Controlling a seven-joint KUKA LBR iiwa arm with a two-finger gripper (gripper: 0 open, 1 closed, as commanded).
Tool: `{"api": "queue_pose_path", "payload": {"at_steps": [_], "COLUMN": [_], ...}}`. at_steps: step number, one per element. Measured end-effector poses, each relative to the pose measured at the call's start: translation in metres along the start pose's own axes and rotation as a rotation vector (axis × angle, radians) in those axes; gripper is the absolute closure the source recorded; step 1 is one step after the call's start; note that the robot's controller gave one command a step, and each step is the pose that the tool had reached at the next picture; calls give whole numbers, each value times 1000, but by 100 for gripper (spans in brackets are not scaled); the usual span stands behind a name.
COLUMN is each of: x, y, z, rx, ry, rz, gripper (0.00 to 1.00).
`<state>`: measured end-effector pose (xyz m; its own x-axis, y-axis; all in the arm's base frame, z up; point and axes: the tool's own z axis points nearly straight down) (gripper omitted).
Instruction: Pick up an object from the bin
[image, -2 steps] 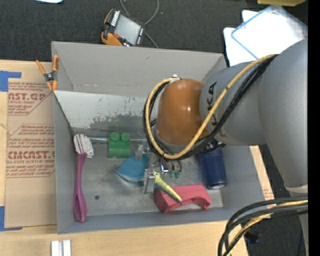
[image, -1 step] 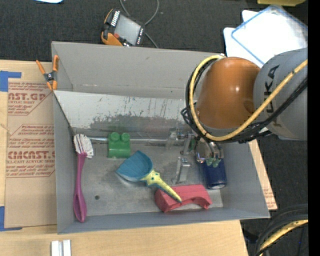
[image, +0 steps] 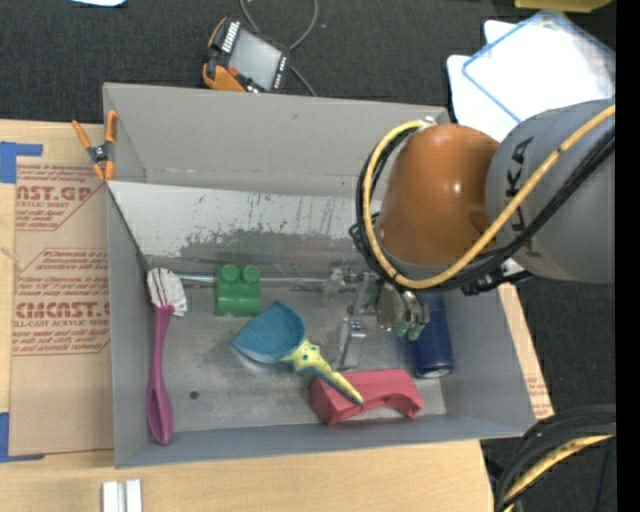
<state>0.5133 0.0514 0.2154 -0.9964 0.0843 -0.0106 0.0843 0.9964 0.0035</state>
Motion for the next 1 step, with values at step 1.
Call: {"api": "queue_pose_path", "payload": {"at_steps": [1], "x": [14], "y": [21], "z": [-10], "rx": [0], "ry": [4], "rz": [20], "gripper": [0]}}
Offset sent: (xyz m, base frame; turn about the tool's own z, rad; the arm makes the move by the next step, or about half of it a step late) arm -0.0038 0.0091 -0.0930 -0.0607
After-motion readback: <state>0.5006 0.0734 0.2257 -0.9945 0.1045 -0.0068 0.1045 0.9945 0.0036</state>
